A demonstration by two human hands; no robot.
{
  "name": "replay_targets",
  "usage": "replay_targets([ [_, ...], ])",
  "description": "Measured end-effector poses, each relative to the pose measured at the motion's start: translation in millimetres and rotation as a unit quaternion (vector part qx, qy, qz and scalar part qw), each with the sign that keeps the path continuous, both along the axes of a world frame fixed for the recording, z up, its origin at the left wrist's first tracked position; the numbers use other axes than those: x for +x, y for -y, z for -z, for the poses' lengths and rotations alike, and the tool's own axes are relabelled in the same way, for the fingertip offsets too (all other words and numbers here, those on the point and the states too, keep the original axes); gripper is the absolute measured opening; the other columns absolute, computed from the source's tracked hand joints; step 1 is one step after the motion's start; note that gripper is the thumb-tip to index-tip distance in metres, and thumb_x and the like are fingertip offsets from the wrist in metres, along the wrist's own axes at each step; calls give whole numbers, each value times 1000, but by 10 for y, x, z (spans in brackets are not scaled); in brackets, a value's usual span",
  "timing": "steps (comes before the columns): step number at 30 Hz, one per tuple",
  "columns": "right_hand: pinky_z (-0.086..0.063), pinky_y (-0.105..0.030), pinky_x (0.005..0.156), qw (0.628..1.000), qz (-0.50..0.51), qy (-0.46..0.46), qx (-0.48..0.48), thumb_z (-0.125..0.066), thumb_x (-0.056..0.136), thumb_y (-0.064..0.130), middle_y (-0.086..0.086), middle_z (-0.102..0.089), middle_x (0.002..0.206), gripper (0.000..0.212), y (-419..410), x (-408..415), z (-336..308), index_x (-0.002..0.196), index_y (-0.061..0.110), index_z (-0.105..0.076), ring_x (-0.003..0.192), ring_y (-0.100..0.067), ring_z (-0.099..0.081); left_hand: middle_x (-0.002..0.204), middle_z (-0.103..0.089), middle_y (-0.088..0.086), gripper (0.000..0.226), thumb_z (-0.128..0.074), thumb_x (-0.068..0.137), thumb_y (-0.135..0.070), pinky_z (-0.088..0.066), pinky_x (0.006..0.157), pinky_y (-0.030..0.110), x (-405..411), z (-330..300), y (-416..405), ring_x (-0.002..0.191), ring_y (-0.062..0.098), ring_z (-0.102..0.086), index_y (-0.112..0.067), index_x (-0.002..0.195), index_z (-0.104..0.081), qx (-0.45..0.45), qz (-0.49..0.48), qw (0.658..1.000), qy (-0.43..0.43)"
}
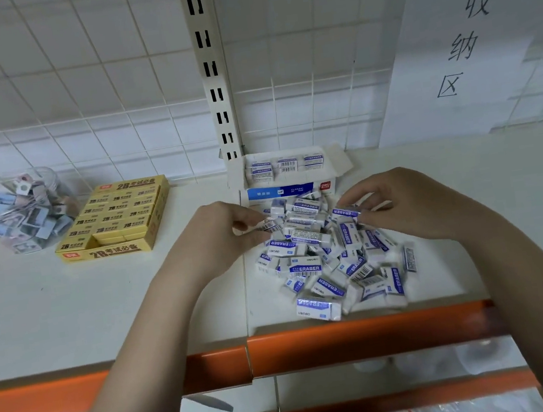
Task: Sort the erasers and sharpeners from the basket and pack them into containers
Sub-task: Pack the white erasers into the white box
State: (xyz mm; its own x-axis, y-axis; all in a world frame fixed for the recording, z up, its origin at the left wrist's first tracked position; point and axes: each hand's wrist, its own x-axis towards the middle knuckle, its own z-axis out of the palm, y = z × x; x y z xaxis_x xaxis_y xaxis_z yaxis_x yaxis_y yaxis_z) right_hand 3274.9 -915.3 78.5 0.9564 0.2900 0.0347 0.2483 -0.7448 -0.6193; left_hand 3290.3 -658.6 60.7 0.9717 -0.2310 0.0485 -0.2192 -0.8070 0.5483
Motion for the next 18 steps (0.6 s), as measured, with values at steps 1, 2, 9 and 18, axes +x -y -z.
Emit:
replay_targets([
  [1, -47, -15, 81, 1000, 5, 15, 3, -63, 86, 7, 21, -63, 95, 31, -1, -14, -10, 97, 36, -63, 88, 8, -60, 107, -67, -10, 32, -70, 81, -33, -43, 76, 18, -1, 4, -9, 89, 4, -59, -25, 112, -68, 0, 8, 1000, -4],
  [2, -46, -11, 78, 1000, 9, 28, 6, -61, 87, 7, 22, -61, 94, 31, -4, -33, -27, 98, 36, -63, 86, 10, -59, 107, -67, -10, 33, -69, 82, -32, -44, 78, 18, -6, -1, -11, 89, 4, -58, -25, 114, -67, 10, 24, 1000, -5],
  [9, -39, 0, 59, 994, 48, 51, 81, -54, 89, 4, 12, -65, 107, 50, -80, -213, -84, 129, 34, -54, 65, 6, -62, 114, -65, -5, 41, -64, 87, -27, -36, 75, 16, -4, -38, -25, 86, 3, -49, -27, 127, -58, 113, 92, 989, 38],
  [18, -53, -20, 71, 920, 104, -32, 377, -56, 89, -4, 10, -69, 81, 39, -160, -312, -38, 99, 32, -68, 74, -6, -61, 82, -61, -21, 35, -78, 75, -19, -47, 69, 14, -111, -75, -11, 75, 5, -58, -29, 107, -69, -52, 7, 998, 27],
])
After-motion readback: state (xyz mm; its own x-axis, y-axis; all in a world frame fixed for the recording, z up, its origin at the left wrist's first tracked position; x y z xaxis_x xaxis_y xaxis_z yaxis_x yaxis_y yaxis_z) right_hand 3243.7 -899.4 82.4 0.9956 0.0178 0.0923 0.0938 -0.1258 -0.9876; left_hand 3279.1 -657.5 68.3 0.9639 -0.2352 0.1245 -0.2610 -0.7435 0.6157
